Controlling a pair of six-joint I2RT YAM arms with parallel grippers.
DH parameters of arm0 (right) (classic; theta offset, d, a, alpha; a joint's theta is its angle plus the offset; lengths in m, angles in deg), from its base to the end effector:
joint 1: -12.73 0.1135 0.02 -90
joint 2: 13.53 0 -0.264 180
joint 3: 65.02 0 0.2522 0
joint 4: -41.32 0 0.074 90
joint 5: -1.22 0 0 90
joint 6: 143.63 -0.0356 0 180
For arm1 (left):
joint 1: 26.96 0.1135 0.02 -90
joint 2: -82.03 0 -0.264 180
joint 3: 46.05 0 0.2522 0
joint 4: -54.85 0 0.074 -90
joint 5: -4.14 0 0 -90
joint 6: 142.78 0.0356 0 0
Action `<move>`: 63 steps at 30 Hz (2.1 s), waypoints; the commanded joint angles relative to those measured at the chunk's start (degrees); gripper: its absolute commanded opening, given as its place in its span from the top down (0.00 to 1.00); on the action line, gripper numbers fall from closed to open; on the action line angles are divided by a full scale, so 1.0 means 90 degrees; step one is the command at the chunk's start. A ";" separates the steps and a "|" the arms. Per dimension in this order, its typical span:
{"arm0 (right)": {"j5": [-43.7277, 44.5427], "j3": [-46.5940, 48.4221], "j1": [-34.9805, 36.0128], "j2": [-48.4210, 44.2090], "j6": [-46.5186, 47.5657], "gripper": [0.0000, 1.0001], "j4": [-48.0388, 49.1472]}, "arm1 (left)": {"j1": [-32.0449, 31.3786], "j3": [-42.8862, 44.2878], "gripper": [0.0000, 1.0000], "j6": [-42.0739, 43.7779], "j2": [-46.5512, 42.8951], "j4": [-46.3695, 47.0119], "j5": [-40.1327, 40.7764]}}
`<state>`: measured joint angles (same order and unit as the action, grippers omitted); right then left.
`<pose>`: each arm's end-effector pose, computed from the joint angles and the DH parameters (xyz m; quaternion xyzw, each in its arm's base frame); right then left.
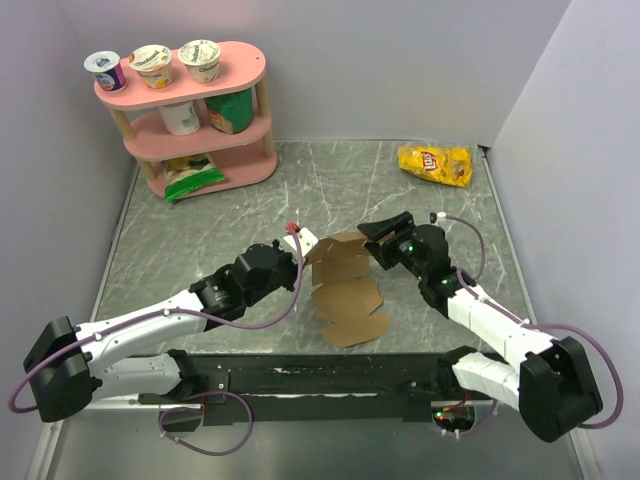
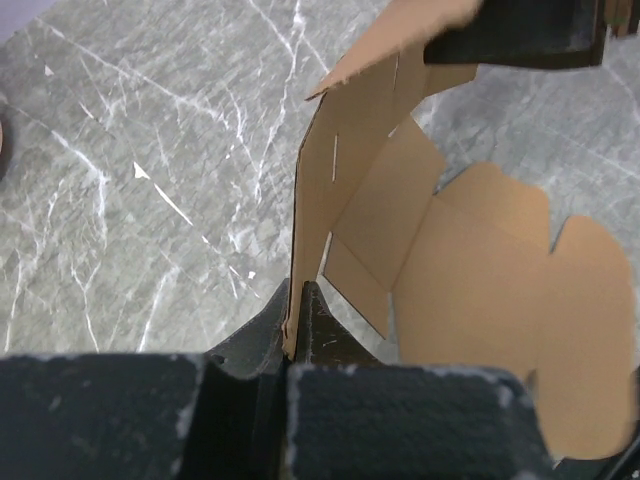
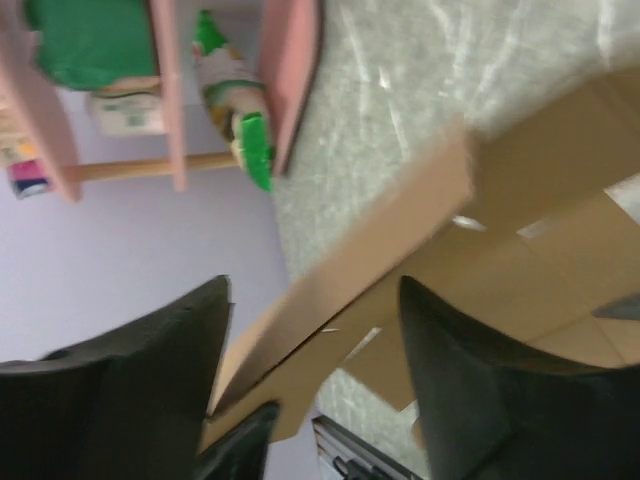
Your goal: Fold the paper box
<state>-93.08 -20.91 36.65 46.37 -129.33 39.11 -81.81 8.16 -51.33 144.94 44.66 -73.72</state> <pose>0.2132 0.0975 0.2394 0.3332 0.7369 0.4683 0.3559 0.1512 -0.2018 0.2752 0.3275 0.7423 -0.1830 0.5552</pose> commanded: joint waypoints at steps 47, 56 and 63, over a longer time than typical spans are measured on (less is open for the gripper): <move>0.2004 0.0983 0.1024 0.1029 0.1583 0.93 -0.1089 | -0.0077 0.0457 0.32 -0.0357 0.0842 0.0744 -0.0392; 0.0546 0.1276 0.0809 0.1684 0.2024 0.95 -0.0747 | -0.0068 0.0565 0.32 0.0151 0.1007 0.0931 -0.0997; 0.0253 0.1316 0.0789 0.1850 0.1947 0.95 -0.0698 | -0.0097 0.0760 0.30 0.0346 0.1525 0.1087 -0.1270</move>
<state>-88.47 -11.81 44.28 62.76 -112.26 30.94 -82.22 12.73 -50.35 157.12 50.37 -82.13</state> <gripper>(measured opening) 0.062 0.688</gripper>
